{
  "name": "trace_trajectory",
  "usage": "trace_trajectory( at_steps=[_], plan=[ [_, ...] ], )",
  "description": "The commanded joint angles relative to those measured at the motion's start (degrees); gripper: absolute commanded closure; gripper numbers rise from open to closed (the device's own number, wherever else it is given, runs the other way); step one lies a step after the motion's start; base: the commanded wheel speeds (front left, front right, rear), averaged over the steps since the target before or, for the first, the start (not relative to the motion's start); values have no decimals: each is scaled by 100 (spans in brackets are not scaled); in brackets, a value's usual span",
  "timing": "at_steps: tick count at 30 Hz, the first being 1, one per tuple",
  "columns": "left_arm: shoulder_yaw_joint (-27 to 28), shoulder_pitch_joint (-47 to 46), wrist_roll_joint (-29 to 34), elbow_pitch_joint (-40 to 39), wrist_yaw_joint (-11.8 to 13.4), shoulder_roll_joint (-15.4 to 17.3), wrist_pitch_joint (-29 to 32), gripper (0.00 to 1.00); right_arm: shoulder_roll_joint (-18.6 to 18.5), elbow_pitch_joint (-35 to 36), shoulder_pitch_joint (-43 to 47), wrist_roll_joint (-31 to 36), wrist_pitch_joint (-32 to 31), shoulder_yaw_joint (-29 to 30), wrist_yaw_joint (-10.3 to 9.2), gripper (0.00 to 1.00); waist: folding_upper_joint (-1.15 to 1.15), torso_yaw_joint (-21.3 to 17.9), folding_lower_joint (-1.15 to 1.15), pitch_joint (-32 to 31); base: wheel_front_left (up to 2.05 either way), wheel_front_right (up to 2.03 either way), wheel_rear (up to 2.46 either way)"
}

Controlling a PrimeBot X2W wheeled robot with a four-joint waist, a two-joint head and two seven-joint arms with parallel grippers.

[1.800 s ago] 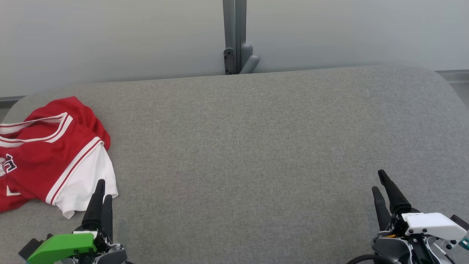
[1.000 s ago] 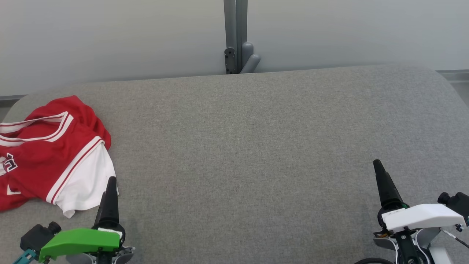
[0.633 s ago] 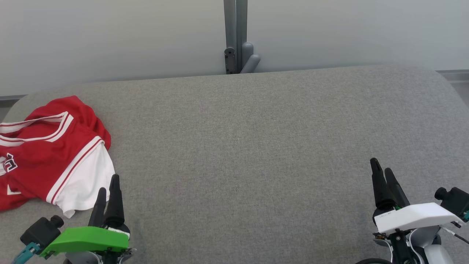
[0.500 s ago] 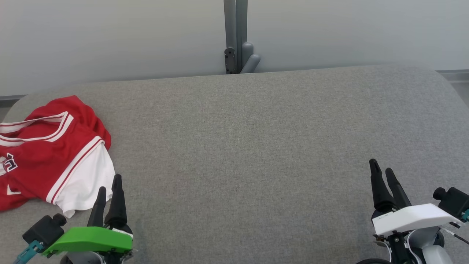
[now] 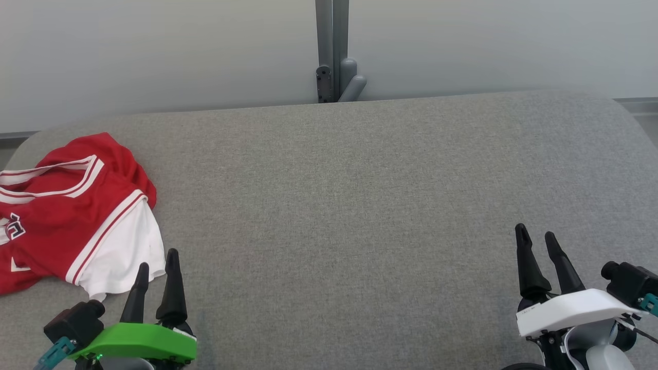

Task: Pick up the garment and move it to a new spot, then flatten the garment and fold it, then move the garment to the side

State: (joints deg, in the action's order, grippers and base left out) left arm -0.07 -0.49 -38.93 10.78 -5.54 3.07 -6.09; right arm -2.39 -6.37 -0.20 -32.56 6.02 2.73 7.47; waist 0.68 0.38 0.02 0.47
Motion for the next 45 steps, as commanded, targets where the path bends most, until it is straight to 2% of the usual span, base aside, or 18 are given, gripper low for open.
trace_trajectory(
  at_steps=[1, 24, 35, 45],
  plan=[
    [-5, 14, 130, -87, 1, 60, -44, 0, -35, 97, 10, 155, 50, -10, 2, 0, -30, 1, 0, 0, 0, 0, 0],
    [-201, 154, 1686, -216, 85, 173, -396, 0, -46, 103, 148, 1568, 405, 101, 2, 0, -43, -23, -1, 19, 0, 0, 0],
    [-191, 206, 2182, -145, 84, 200, -536, 0, -51, 94, 197, 2226, 547, 126, 2, 0, -49, -17, -1, 7, 0, 0, 0],
    [-107, 238, 2526, -8, 0, 185, -649, 0, -54, 100, 225, 2565, 655, 218, 3, 0, -54, -6, -2, -13, 0, 0, 0]
  ],
)
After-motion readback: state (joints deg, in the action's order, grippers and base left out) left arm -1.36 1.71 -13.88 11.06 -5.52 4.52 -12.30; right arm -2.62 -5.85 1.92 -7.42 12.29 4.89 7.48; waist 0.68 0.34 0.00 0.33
